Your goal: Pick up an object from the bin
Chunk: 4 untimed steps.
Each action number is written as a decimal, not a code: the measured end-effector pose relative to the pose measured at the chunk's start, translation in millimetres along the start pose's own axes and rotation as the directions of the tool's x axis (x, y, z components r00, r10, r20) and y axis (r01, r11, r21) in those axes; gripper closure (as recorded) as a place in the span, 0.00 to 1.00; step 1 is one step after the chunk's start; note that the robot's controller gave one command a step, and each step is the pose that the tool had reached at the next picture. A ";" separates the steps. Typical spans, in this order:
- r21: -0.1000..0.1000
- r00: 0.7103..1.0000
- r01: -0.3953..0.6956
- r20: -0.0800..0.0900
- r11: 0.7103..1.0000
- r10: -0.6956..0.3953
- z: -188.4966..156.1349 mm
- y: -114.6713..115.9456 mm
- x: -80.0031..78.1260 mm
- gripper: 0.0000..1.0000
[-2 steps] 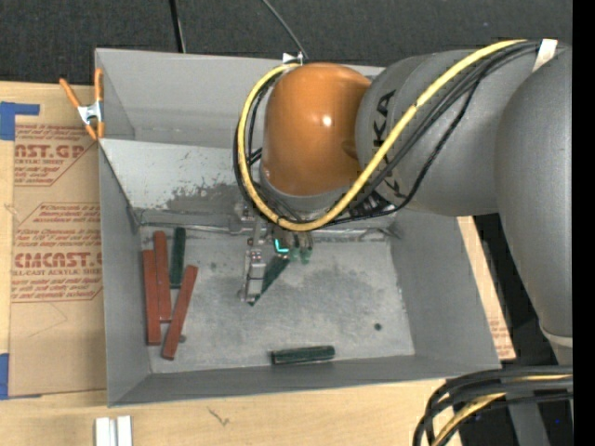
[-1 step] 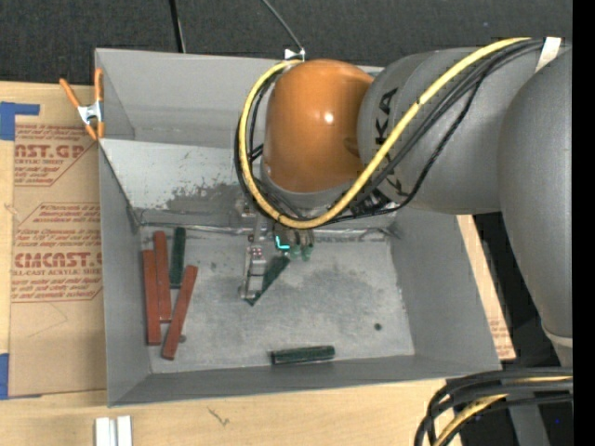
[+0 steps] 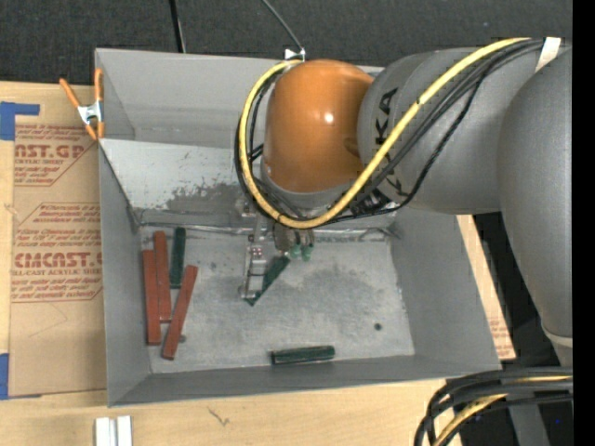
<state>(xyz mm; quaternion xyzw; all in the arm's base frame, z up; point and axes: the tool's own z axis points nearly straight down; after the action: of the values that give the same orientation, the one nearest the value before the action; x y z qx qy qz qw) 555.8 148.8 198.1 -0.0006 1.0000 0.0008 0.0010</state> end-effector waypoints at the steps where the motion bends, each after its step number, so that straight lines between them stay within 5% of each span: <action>1: -0.003 1.000 0.005 0.007 1.000 -0.005 5.5 -2.6 -2.5 0.00; 2: 0.003 0.988 0.155 -0.013 0.988 -0.155 32.0 -2.7 3.4 0.00; 3: 0.000 0.904 0.427 0.005 0.904 -0.427 32.3 -30.2 10.3 0.00; 4: -0.001 0.916 0.401 -0.002 0.916 -0.401 122.7 -48.1 -1.0 1.00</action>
Offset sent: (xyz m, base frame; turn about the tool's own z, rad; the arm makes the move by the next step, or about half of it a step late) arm -0.0100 0.0121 0.0374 -0.4150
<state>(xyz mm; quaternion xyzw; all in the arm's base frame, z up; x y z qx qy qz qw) 557.1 100.9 75.3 -0.2056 0.9786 0.0008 0.0002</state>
